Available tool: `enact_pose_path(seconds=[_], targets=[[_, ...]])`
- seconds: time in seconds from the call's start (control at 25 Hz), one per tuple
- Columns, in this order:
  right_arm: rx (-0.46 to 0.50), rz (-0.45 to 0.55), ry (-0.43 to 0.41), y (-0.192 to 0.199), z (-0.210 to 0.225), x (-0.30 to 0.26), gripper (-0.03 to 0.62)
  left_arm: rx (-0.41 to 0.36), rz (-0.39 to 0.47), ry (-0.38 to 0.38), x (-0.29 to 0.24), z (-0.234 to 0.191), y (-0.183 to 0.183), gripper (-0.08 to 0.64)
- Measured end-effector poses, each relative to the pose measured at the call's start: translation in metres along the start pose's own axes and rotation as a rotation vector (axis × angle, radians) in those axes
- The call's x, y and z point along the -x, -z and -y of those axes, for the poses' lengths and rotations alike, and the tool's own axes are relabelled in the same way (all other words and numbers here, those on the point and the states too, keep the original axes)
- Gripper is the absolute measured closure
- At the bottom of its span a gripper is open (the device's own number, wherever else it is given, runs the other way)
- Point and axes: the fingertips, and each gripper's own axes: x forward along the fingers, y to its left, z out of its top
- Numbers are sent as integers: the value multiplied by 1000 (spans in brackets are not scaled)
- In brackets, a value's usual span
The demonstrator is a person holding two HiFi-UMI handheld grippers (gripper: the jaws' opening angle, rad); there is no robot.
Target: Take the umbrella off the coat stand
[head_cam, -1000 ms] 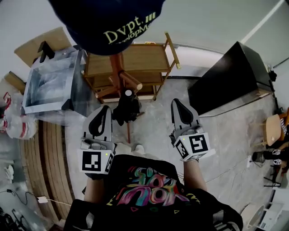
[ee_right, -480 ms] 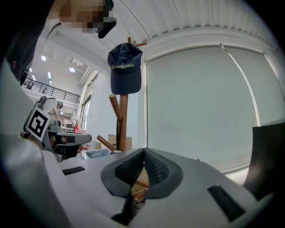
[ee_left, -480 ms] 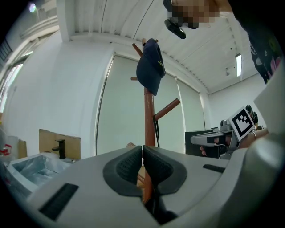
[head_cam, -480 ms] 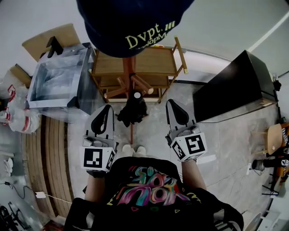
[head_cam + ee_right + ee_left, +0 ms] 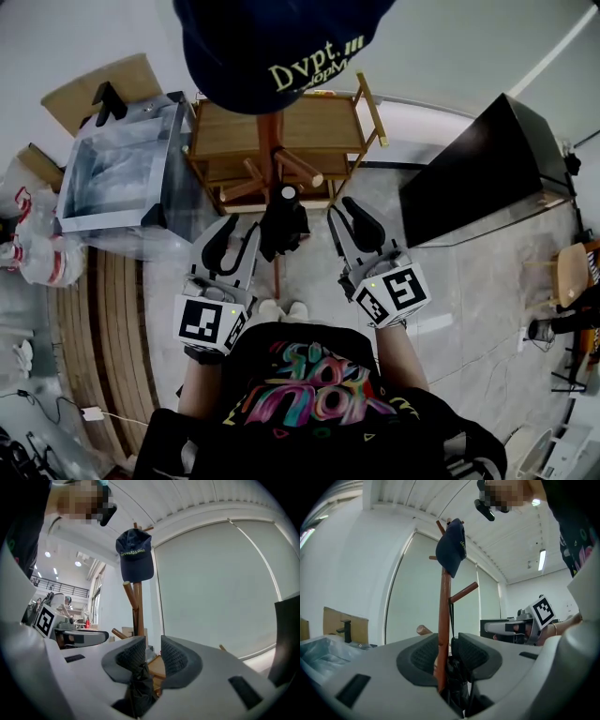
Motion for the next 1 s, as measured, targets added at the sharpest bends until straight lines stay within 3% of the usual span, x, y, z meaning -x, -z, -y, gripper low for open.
enact_pose_path(seconds=[0.12,0.44,1.0], targets=[[-11,7,-32,-1,-7,0,460,0,-4,25,-1,3,3,403],[-35,-12,-62,6,-16,-3,433,-9,-38,74,1,10,17,344],[-77,-78,-192,39,-24,-31,342,-18,-130,225,-27,21,75,277]])
